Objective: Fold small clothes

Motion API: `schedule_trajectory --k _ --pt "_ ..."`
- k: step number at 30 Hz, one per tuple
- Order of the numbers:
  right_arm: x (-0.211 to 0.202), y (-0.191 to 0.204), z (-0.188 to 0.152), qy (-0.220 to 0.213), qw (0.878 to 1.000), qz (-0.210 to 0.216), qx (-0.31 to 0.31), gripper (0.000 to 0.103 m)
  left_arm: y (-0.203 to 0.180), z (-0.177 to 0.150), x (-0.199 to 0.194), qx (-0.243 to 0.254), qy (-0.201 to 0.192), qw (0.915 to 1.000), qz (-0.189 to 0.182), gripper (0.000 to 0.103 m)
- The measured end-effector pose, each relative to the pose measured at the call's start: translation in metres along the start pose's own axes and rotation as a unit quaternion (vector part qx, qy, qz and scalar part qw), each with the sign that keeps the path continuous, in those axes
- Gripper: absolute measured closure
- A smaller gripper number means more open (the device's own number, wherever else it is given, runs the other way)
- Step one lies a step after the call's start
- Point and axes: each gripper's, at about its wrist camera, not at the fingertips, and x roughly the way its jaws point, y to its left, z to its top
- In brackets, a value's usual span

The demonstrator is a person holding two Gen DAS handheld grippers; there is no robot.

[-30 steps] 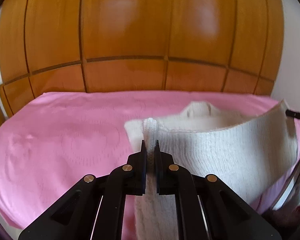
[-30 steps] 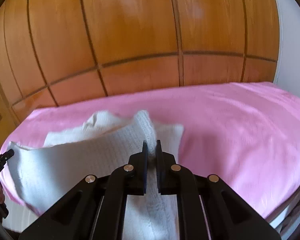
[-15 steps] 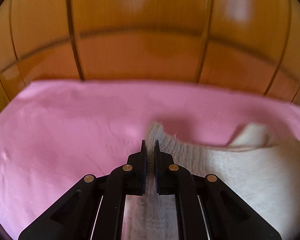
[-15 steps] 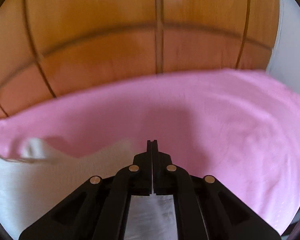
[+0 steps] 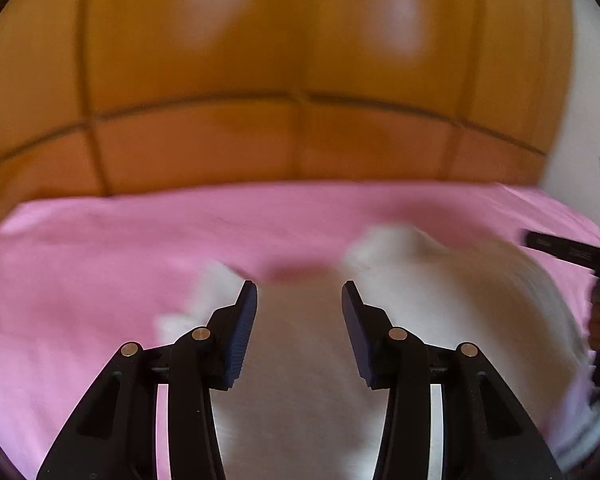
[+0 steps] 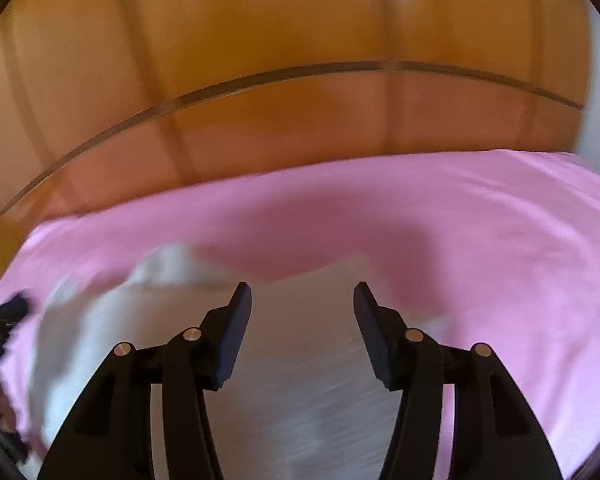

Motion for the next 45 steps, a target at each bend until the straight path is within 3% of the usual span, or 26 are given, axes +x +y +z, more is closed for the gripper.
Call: schedule_trajectory --k 4,7,12,15,18,20,22,23,24,29,34,37,39,45 --pt "0.013 0.057 -0.03 0.049 0.995 0.051 -0.064 0.049 -0.029 -0.018 0.024 0.038 0.038 0.9985 -0.01 0.06" --pt "0.039 0.086 -0.044 0.074 0.989 0.009 -0.125 0.044 -0.029 -0.016 0.055 0.028 0.065 0.9974 0.013 0.06" --pt "0.072 0.068 -0.024 0.087 0.994 -0.007 -0.071 0.041 0.003 0.002 0.102 -0.033 0.091 0.9936 0.058 0.056" --pt "0.088 0.061 -0.024 0.078 0.995 -0.031 -0.057 0.041 0.014 0.001 0.109 -0.058 0.094 0.9922 0.057 0.056" --pt "0.084 0.072 -0.027 0.06 0.993 -0.059 -0.082 0.039 0.009 -0.001 0.098 -0.047 0.088 0.9925 0.07 0.056" --pt "0.079 0.067 -0.027 0.055 0.995 -0.047 -0.075 0.038 0.009 -0.002 0.083 -0.056 0.08 0.9927 0.071 0.054" --pt "0.067 0.063 -0.029 0.048 0.996 -0.039 -0.067 0.031 0.007 -0.004 0.062 -0.061 0.063 0.9923 0.088 0.041" --pt "0.059 0.062 -0.03 0.041 0.996 -0.05 -0.068 0.023 0.008 -0.005 0.052 -0.062 0.055 0.9925 0.09 0.041" --pt "0.052 0.065 -0.032 0.032 0.995 -0.065 -0.072 0.02 0.011 -0.009 0.041 -0.064 0.048 0.9929 0.088 0.041" --pt "0.007 0.065 -0.051 0.008 0.995 -0.062 -0.081 0.016 0.021 -0.034 -0.004 -0.079 0.029 0.9928 0.085 0.041" --pt "-0.032 0.053 -0.093 0.013 0.997 -0.023 -0.066 0.012 0.039 -0.07 -0.024 -0.095 0.043 0.9877 0.117 0.041" --pt "-0.034 0.047 -0.12 0.028 0.996 -0.036 -0.082 0.008 0.053 -0.082 -0.019 -0.122 0.065 0.9819 0.13 0.033" --pt "-0.036 0.033 -0.133 0.032 0.996 -0.048 -0.073 0.008 0.052 -0.079 -0.027 -0.133 0.062 0.9802 0.133 0.034" --pt "-0.062 0.007 -0.122 0.009 0.999 -0.036 -0.008 0.007 0.006 -0.057 -0.064 -0.078 -0.002 0.9896 0.121 0.034"
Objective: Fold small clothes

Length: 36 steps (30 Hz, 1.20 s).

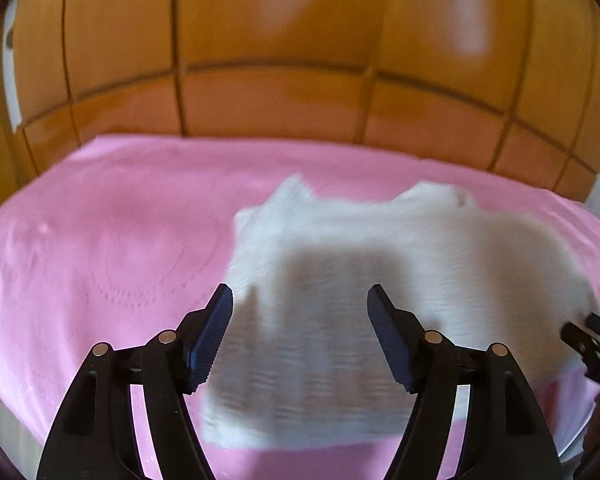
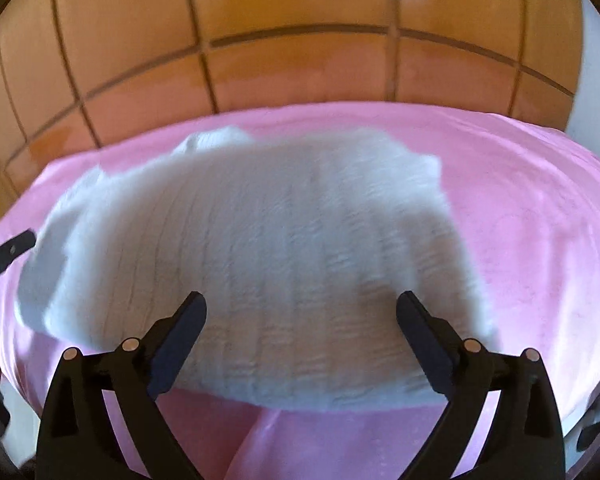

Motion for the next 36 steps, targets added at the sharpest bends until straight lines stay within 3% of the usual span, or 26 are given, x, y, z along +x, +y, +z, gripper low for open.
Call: schedule_trajectory --k 9,27,31,36 --pt "0.004 -0.043 0.0 0.011 0.998 -0.022 0.055 0.007 -0.046 -0.006 -0.015 0.041 0.0 0.9984 -0.038 0.034" --pt "0.015 -0.052 -0.015 -0.008 0.999 -0.011 0.049 0.002 -0.086 -0.024 0.009 0.072 0.048 0.9957 -0.033 0.034" --pt "0.015 -0.053 -0.016 -0.012 0.999 -0.007 0.048 0.002 -0.083 -0.019 0.015 0.071 0.048 0.9958 -0.034 0.034" --pt "0.016 -0.055 -0.016 -0.013 0.999 -0.005 0.051 0.002 -0.045 0.007 0.023 0.015 0.035 0.999 -0.024 0.034"
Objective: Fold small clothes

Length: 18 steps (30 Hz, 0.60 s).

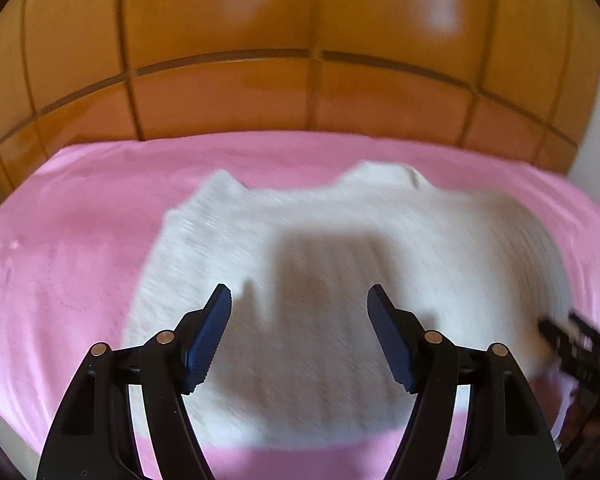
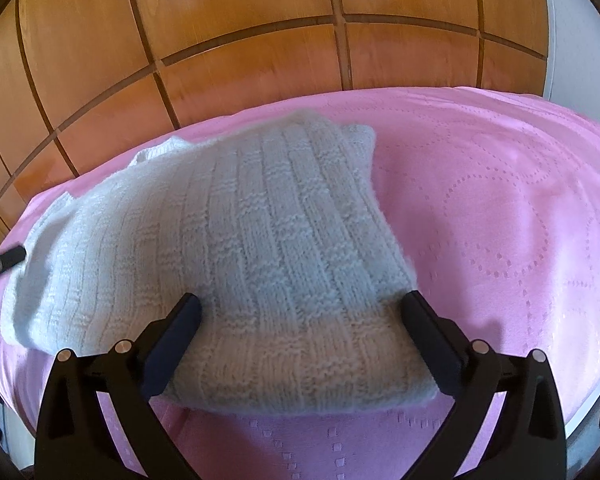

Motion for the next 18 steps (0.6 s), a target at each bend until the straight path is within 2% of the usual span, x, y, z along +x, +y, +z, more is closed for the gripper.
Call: schedule_trajectory --k 2,3,5,7,10,12,15,18 --pt "0.001 0.0 0.0 -0.002 1.0 0.0 0.0 0.002 0.014 0.008 0.012 -0.006 0.003 0.9997 0.022 0.034" --pt "0.001 0.0 0.0 -0.002 1.0 0.0 0.001 0.002 0.025 0.012 0.029 -0.004 0.022 0.9986 0.047 0.036" --pt "0.002 0.0 0.001 -0.001 1.0 0.001 0.001 0.002 0.043 0.012 0.055 -0.016 0.056 0.9964 0.062 0.039" --pt "0.001 0.0 0.002 0.001 1.0 0.005 0.001 0.002 0.054 0.011 0.064 -0.023 0.045 0.9971 0.057 0.036" --pt "-0.008 -0.003 0.009 0.006 1.0 0.022 0.007 0.003 0.045 0.012 0.051 -0.004 0.03 0.9969 0.073 0.036" --pt "-0.021 -0.011 0.018 -0.012 0.999 0.043 0.029 0.003 0.042 0.009 0.039 -0.009 0.02 0.9981 0.058 0.036" --pt "-0.03 -0.031 0.032 -0.03 0.996 0.045 0.069 0.003 0.036 0.0 0.023 -0.008 0.007 0.999 0.044 0.036" --pt "-0.022 -0.052 0.035 -0.014 0.993 0.052 0.11 0.003 0.027 -0.011 0.011 -0.004 0.005 0.9997 0.022 0.033"
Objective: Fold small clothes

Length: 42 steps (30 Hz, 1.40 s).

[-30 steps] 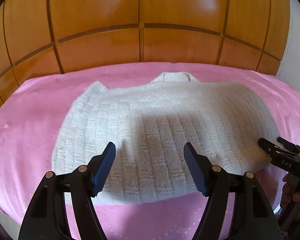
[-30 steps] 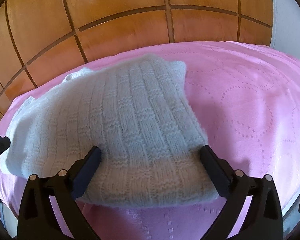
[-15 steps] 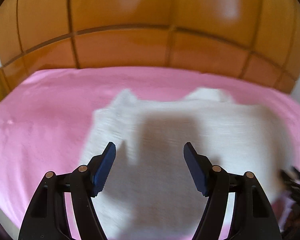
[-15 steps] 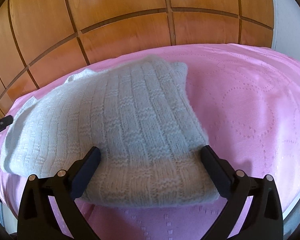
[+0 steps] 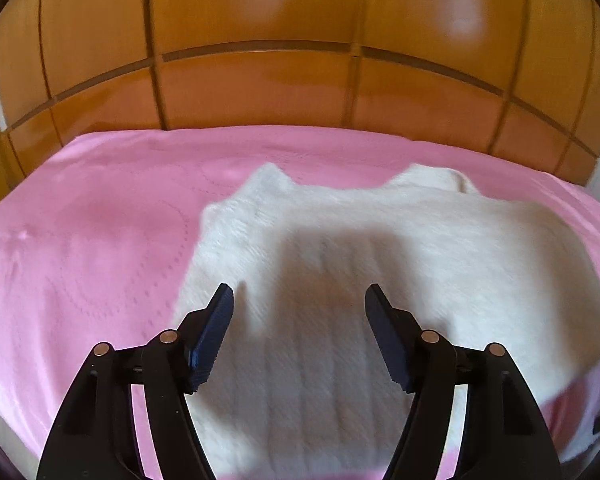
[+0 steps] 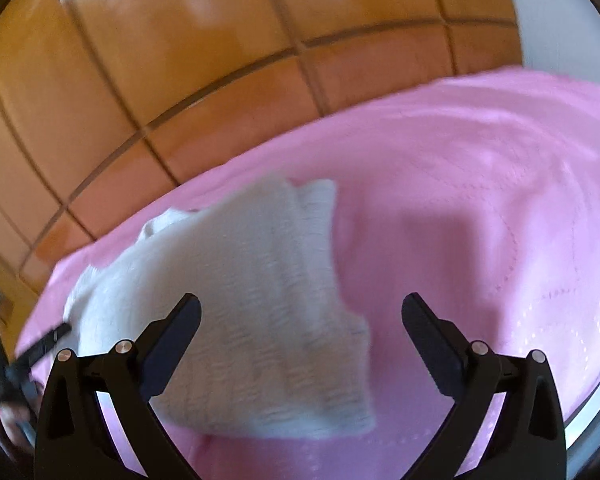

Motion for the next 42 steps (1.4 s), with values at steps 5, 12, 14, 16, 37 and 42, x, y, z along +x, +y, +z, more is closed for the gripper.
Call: schedule_trajectory --k 5,12,14,16,37,42 --pt "0.018 -0.017 -0.004 0.053 0.996 0.044 0.059 0.025 -0.01 -0.016 -0.007 0.017 0.005 0.9997 -0.019 0.03" --pt "0.028 -0.004 -0.009 0.091 0.992 0.074 0.052 0.049 -0.009 -0.024 0.003 0.011 0.04 0.9986 -0.033 0.017" --pt "0.029 0.001 -0.009 0.103 0.991 0.074 0.042 0.076 -0.006 -0.024 0.007 -0.002 0.048 0.9979 -0.043 0.018" --pt "0.025 0.008 -0.007 0.107 0.99 0.078 0.036 0.081 -0.001 -0.022 0.008 -0.012 0.055 0.9966 -0.061 0.021" --pt "0.049 0.263 -0.051 0.142 0.947 0.203 -0.206 0.09 0.081 0.002 -0.01 -0.201 0.063 0.9344 -0.287 0.033" --pt "0.052 0.268 -0.074 0.128 0.944 0.174 -0.249 0.09 0.062 0.017 0.002 -0.213 0.088 0.9069 -0.353 0.026"
